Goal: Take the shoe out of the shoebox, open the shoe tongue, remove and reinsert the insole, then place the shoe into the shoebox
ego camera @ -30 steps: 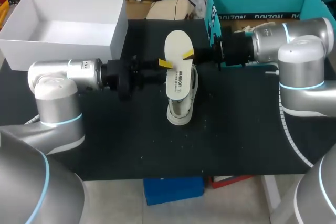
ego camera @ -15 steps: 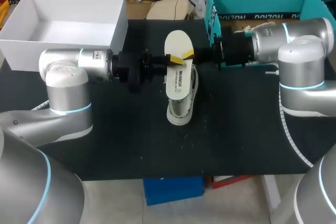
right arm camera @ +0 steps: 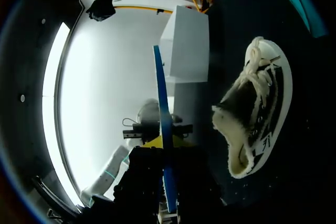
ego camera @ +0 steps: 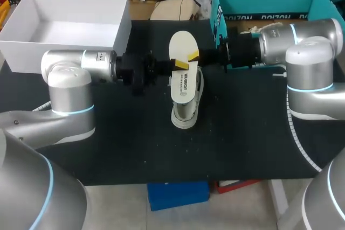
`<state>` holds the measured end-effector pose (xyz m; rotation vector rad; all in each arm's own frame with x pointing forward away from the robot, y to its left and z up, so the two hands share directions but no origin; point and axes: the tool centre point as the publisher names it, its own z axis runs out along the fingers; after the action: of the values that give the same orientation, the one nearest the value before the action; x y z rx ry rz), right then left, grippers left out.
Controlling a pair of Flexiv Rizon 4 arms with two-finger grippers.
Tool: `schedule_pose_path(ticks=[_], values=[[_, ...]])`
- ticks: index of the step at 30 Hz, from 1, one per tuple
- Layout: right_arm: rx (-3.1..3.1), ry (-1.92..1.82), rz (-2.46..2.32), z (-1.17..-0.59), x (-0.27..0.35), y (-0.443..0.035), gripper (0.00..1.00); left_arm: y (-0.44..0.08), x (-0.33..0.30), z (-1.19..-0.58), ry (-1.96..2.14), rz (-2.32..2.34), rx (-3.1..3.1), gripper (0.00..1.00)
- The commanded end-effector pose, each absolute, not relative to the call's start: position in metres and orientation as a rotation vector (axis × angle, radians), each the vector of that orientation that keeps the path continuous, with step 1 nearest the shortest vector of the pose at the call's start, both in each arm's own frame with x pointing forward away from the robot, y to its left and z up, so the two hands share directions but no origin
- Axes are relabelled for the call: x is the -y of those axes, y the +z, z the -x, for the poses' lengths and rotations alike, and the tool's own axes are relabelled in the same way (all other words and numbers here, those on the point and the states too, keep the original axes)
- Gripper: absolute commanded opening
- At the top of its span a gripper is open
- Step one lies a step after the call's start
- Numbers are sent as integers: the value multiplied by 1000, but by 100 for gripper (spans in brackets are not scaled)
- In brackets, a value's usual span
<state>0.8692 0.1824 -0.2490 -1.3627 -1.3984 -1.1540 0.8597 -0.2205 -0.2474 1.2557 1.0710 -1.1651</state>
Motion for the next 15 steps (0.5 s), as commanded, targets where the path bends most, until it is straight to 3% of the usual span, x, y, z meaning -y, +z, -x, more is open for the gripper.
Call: schedule_pose_path(ticks=[1, 15], values=[[1405, -1158, 1400, -870, -180, -245, 100, -249, 217, -856, -1161, -1255, -1069, 0], [1576, -1082, 1555, -849, -139, -225, 100, -272, 156, -792, -1040, -1297, -1440, 0]])
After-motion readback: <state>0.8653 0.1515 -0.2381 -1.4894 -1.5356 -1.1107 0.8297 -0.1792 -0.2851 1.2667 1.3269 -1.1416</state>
